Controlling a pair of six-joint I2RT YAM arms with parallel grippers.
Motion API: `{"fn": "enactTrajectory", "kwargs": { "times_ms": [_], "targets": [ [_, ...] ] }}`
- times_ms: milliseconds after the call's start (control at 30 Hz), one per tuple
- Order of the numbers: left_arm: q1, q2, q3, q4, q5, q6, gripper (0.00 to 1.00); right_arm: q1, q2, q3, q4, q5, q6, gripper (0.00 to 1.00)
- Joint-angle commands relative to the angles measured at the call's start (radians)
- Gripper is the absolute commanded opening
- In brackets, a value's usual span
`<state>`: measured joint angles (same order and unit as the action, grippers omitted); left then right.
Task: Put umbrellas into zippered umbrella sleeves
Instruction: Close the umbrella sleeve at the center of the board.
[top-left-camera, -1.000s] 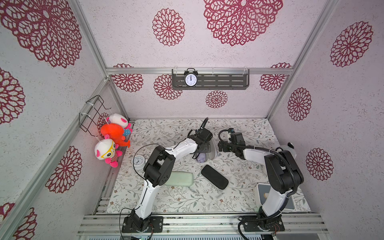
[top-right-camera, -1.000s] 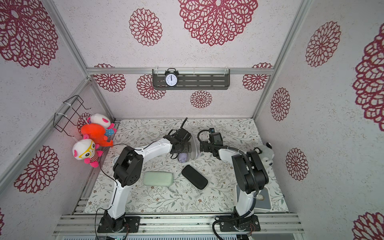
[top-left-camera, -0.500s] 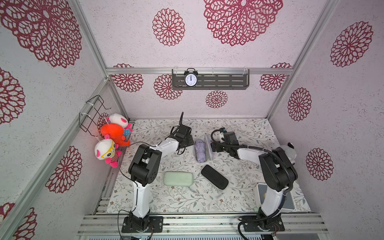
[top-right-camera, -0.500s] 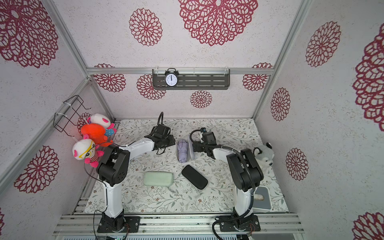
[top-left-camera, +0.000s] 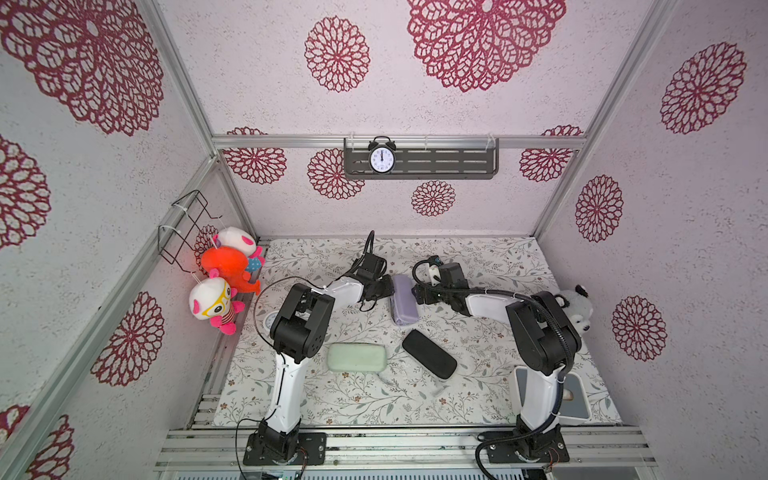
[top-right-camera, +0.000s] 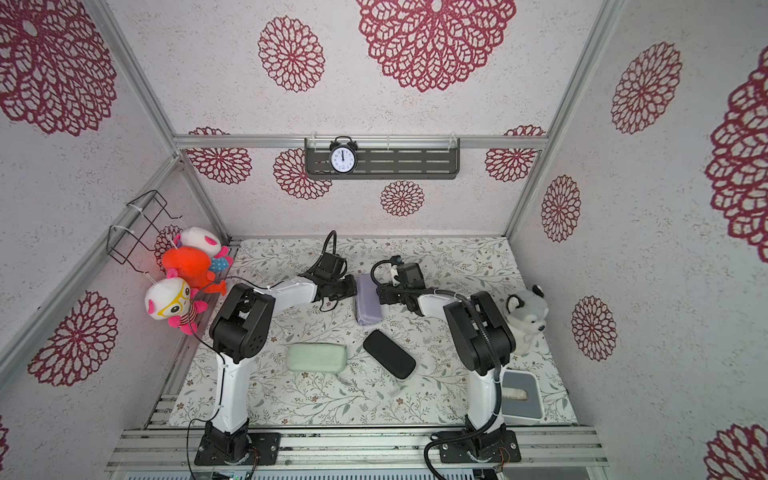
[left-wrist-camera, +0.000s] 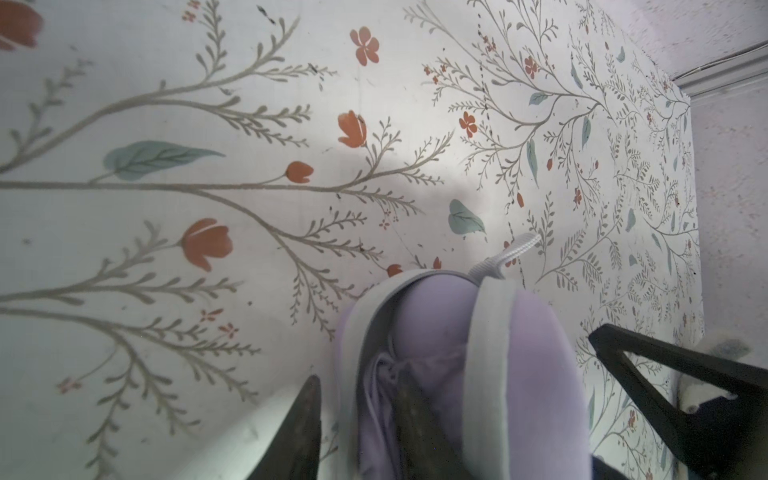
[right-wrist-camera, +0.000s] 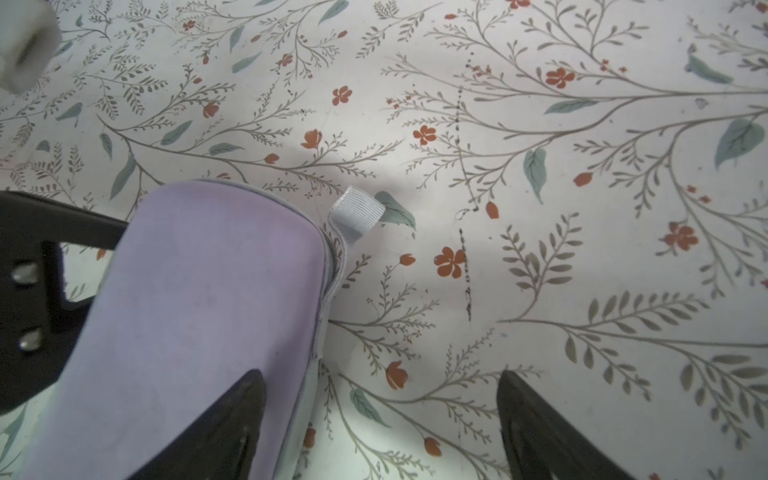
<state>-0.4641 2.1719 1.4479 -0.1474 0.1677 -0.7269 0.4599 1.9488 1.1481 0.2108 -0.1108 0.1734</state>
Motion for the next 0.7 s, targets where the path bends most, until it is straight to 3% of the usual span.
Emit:
{"fn": "enactTrajectory", "kwargs": {
  "times_ms": [0,267,300,333,367,400,467,667],
  "targets": [
    [0.024,-0.082,-0.067,0.056,0.058,-0.014,0.33,0.024,0.009,0.028,-0.014,-0.038,-0.04,0.88],
    [0.072,-0.167,-0.154,0.06,0.061,-0.004,0.34,0.061,0.039,0.08,-0.081,0.002,-0.072,0.87],
    [0.072,-0.163,-0.162,0.068,0.074,-0.004,0.32,0.067,0.045,0.086,-0.084,0.008,-0.072,0.87],
    [0.071,-0.161,-0.172,0.077,0.076,-0.009,0.22,0.072,0.05,0.091,-0.086,0.01,-0.071,0.87],
    [0.071,-0.159,-0.18,0.075,0.074,-0.011,0.17,0.074,0.055,0.095,-0.088,0.01,-0.071,0.87],
    [0.071,-0.158,-0.186,0.072,0.07,-0.01,0.17,0.076,0.061,0.102,-0.09,0.002,-0.069,0.87],
    [0.075,-0.151,-0.19,0.071,0.059,-0.014,0.17,0.079,0.074,0.117,-0.103,-0.004,-0.066,0.87],
    [0.078,-0.142,-0.224,0.16,0.167,-0.057,0.22,0.115,0.073,0.109,-0.151,0.054,-0.085,0.85]
  ]
}}
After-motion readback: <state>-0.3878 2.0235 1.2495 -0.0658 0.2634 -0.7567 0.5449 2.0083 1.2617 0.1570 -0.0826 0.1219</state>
